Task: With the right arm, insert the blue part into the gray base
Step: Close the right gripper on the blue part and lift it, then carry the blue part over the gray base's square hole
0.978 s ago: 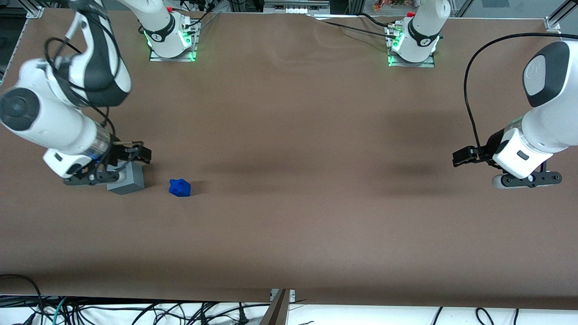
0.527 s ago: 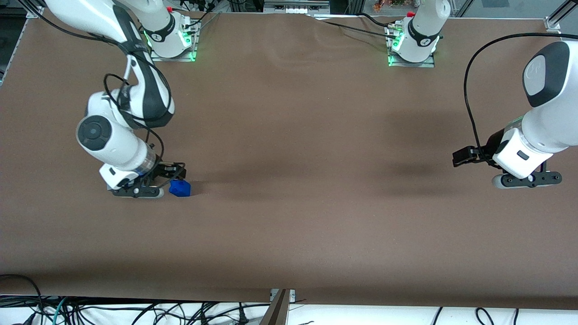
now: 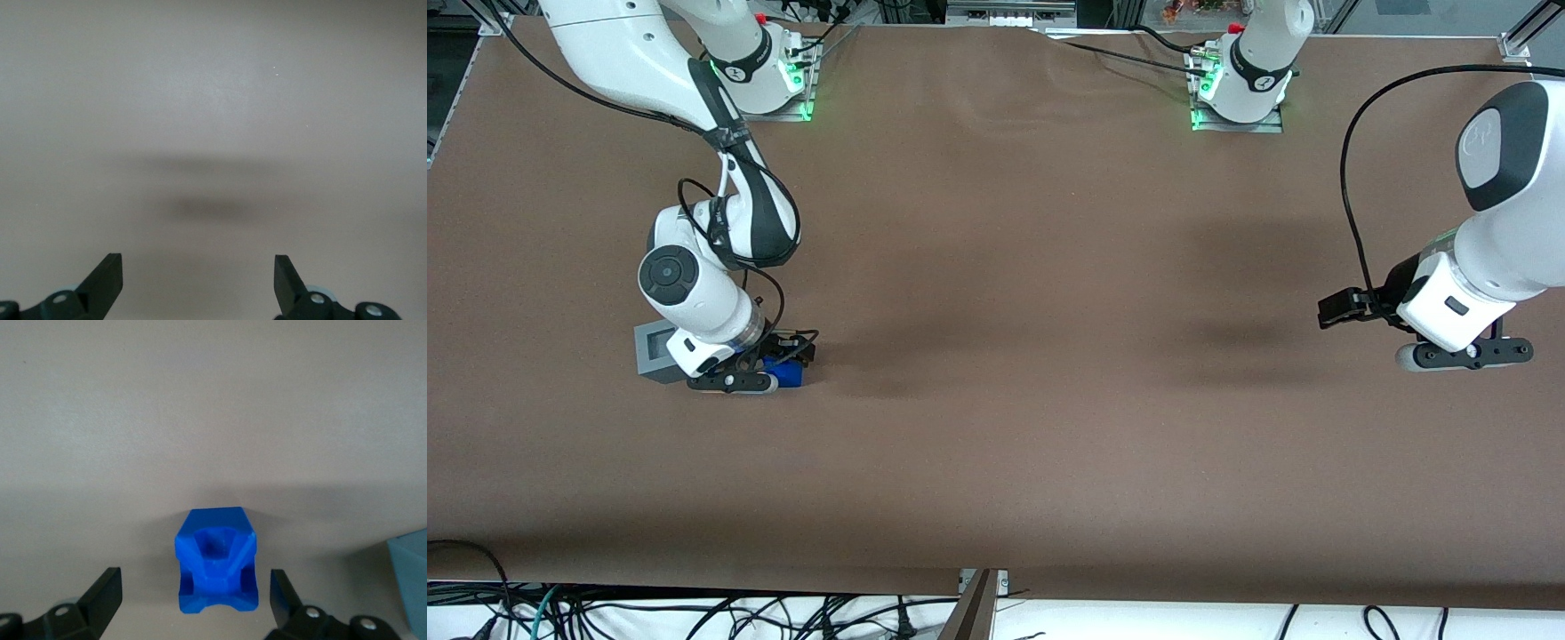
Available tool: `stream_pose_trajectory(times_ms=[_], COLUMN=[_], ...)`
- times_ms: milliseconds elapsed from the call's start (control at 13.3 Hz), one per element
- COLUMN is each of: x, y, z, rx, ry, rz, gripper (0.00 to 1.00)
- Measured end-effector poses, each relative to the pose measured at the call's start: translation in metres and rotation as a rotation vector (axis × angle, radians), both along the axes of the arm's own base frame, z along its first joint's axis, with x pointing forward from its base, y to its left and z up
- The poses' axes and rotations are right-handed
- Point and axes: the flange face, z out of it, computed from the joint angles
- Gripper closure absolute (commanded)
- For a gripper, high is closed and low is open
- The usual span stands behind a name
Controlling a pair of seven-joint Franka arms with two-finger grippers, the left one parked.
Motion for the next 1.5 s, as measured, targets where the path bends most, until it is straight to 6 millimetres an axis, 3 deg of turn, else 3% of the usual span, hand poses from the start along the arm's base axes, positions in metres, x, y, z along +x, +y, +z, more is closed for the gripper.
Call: stream_pose_trajectory(times_ms=[376, 903, 1204, 1504], x=[-0.004, 0.001, 0.001, 0.001], y=[-0.003, -0.012, -0.014, -0.014], z=[-0.015, -0.014, -0.016, -0.016], rx=[-0.004, -0.009, -0.011, -0.011], ry=[-0.006, -0.026, -0.025, -0.026], rz=[0.023, 0.059, 0.061, 0.063], gripper=[0.09, 0.2, 0.41, 0.71])
